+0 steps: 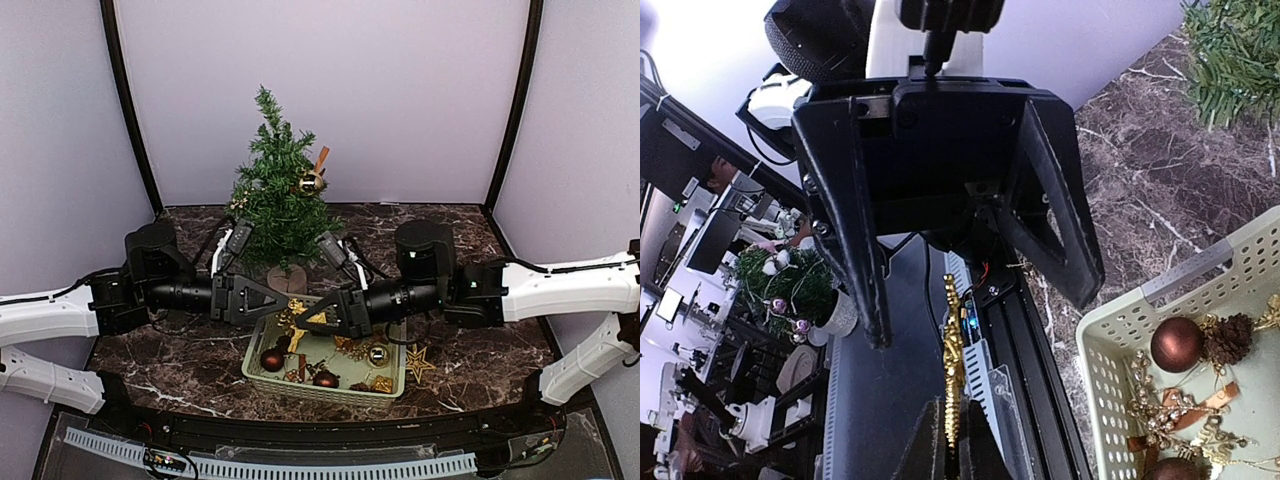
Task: Decorate the small christmas tree
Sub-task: Place the ornament deer in the bin.
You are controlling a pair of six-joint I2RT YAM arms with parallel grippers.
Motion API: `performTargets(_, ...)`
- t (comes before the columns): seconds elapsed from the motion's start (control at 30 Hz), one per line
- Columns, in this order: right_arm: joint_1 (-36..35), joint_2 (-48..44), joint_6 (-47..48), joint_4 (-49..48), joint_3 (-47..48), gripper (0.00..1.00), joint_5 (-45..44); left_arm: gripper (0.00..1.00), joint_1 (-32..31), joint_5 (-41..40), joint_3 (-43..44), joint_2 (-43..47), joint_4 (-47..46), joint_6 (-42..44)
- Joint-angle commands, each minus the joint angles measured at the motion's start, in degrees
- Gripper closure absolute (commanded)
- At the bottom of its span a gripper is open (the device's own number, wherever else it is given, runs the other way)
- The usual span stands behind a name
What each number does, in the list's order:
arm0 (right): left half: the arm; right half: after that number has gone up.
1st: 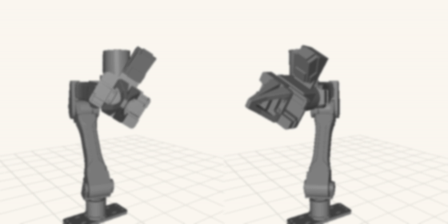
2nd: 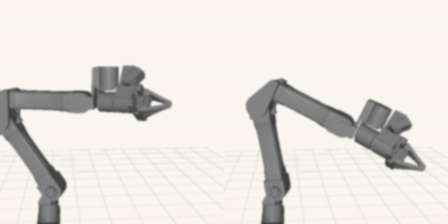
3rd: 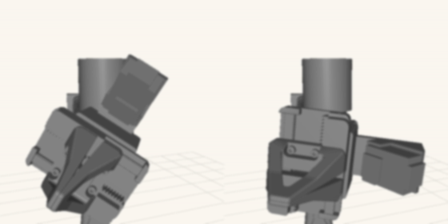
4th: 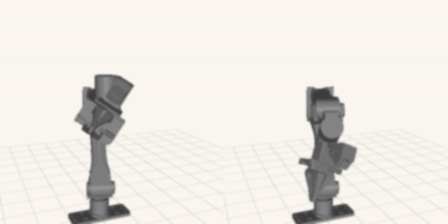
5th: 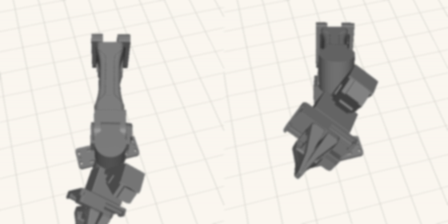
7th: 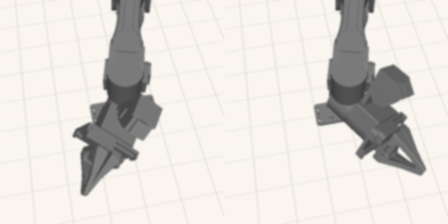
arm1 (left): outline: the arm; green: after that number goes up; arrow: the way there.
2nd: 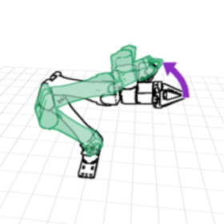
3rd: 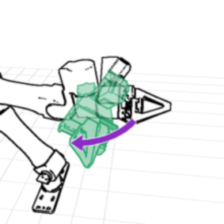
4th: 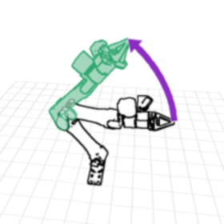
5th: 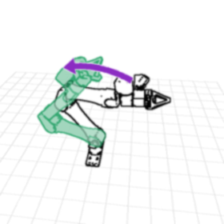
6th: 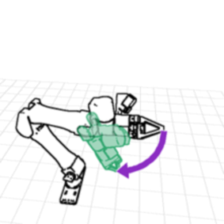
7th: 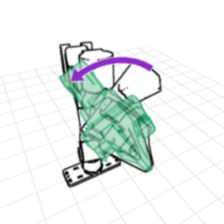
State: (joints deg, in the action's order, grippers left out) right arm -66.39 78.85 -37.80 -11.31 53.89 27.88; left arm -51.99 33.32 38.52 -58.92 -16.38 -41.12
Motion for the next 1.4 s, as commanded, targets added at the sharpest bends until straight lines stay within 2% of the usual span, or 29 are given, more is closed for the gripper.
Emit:
performTargets(0.0, -0.1, 0.9, 2.2, 4.0, 4.1, 1.0, 3.5, 0.33, -0.1, 8.2, 3.1, -0.1, 6.4, -2.5)
performTargets(0.2, -0.2, 4.0, 3.2, 5.5, 7.0, 1.0, 6.4, 0.3, -0.1, 16.7, 3.1, -1.7, 0.7, -6.4)
performTargets(0.33, -0.2, 5.2, 3.0, 5.5, 7.4, 1.0, 7.4, 0.3, -0.1, 19.3, 3.6, -2.9, -1.9, -7.5)
performTargets(0.43, -0.1, 5.5, 2.7, 5.5, 7.0, 1.0, 7.6, 0.36, -0.1, 19.4, 3.7, -3.1, -2.9, -7.3)
performTargets(0.53, -0.2, 5.3, 2.3, 5.6, 6.2, 1.0, 7.2, 0.48, -0.1, 19.1, 3.7, -2.9, -3.3, -7.1)
performTargets(0.6, -0.2, 5.3, 2.1, 5.6, 5.9, 1.0, 7.2, 0.51, -0.1, 18.6, 3.4, -2.6, -3.3, -7.0)
performTargets(1.37, -0.3, 7.6, 1.3, 5.8, 4.8, 1.0, 9.4, 0.6, -0.1, 12.0, 1.8, 2.3, -2.2, -5.0)
